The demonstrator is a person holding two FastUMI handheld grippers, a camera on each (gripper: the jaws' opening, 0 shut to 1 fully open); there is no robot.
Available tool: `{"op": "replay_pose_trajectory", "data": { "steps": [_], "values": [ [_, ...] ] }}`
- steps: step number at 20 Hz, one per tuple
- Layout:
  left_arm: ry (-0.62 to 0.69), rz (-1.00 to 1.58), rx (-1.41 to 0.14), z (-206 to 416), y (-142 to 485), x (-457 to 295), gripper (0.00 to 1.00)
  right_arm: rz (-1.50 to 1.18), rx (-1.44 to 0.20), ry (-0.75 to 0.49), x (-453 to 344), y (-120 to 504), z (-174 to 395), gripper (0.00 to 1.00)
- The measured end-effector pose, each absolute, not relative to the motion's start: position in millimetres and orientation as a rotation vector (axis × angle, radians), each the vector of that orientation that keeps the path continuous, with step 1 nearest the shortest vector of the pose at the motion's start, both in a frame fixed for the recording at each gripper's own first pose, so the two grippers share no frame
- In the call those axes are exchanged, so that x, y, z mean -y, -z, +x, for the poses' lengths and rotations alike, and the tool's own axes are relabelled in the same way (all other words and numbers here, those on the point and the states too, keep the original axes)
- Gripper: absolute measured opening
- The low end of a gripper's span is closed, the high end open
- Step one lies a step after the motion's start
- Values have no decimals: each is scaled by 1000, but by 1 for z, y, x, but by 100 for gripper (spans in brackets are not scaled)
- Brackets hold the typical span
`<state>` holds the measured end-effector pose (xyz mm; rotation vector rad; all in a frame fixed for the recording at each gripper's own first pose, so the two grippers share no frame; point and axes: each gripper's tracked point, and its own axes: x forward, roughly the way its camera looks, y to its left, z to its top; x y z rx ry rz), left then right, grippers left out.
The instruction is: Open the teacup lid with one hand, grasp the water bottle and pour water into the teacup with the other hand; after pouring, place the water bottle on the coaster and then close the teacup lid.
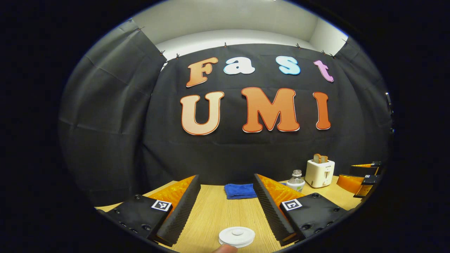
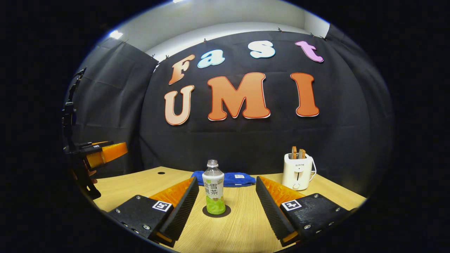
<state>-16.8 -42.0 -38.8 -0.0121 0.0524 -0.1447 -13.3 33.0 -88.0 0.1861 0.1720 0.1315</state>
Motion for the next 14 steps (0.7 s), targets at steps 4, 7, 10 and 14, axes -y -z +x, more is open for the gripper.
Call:
{"op": "replay_pose_trajectory", "data": {
  "steps": [4,7,10,14],
  "values": [
    [148,9,-48,-18,33,43,98,174,-146,-121,-31,73,-11,98],
    [155,-1,-56,-18,35,45,98,167,-144,-122,-33,71,-11,98],
    [148,1,-63,-19,37,43,96,163,-142,-116,-32,69,-11,98],
    [159,-12,-71,-18,43,44,95,165,-158,-142,-38,72,-12,98]
  ]
}}
